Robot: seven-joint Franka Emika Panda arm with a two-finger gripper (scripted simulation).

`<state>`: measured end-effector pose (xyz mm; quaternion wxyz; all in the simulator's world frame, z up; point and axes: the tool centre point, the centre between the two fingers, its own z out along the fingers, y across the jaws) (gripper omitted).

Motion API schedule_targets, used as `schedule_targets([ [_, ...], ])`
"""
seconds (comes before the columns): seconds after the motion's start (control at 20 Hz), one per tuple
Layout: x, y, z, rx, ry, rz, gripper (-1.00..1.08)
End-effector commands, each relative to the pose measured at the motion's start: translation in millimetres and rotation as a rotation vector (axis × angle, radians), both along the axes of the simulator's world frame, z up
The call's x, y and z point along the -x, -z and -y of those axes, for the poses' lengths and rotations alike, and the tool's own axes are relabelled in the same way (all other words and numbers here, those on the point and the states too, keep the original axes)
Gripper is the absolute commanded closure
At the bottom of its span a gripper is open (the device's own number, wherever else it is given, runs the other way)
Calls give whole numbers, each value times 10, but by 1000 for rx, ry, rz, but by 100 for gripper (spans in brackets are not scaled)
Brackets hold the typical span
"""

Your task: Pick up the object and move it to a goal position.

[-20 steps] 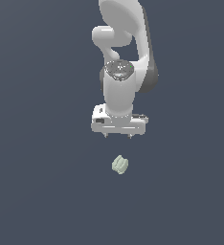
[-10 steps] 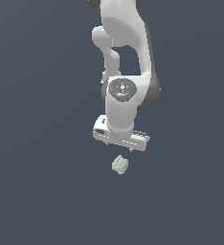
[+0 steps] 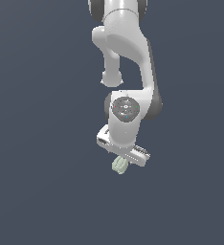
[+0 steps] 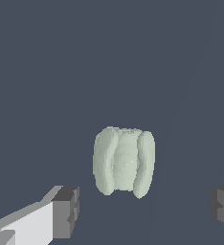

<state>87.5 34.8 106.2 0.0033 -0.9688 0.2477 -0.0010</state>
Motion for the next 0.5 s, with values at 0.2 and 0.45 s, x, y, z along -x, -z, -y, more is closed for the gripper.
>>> schedule_targets([
  [0.2, -91, 118, -23, 5, 72, -3, -92],
  [0.45, -109, 146, -28, 6, 87, -4, -92],
])
